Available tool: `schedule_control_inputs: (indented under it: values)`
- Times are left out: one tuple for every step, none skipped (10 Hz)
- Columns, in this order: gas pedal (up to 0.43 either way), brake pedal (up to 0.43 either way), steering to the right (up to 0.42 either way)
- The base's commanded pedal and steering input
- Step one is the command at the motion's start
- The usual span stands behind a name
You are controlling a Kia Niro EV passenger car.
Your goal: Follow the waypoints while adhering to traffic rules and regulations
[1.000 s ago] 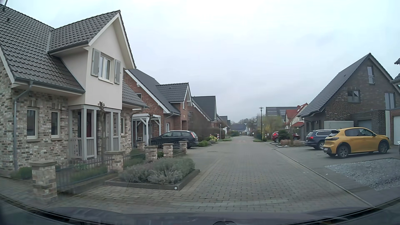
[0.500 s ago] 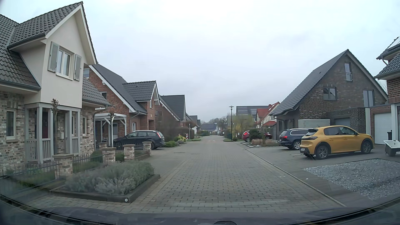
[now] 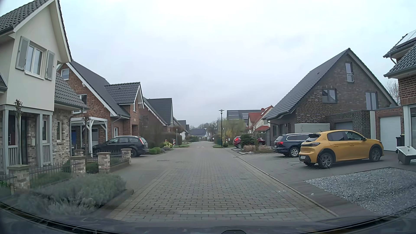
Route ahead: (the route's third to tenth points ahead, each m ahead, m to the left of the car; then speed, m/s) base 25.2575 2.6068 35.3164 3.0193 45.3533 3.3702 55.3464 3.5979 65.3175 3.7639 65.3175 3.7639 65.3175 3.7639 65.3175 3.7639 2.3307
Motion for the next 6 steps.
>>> schedule_control_inputs:
  values:
    - [0.0,0.0,0.061]
    - [0.0,0.0,0.016]
    - [0.0,0.0,-0.009]
    - [0.0,0.0,-0.027]
    - [0.0,0.0,-0.035]
    - [0.0,0.0,-0.037]
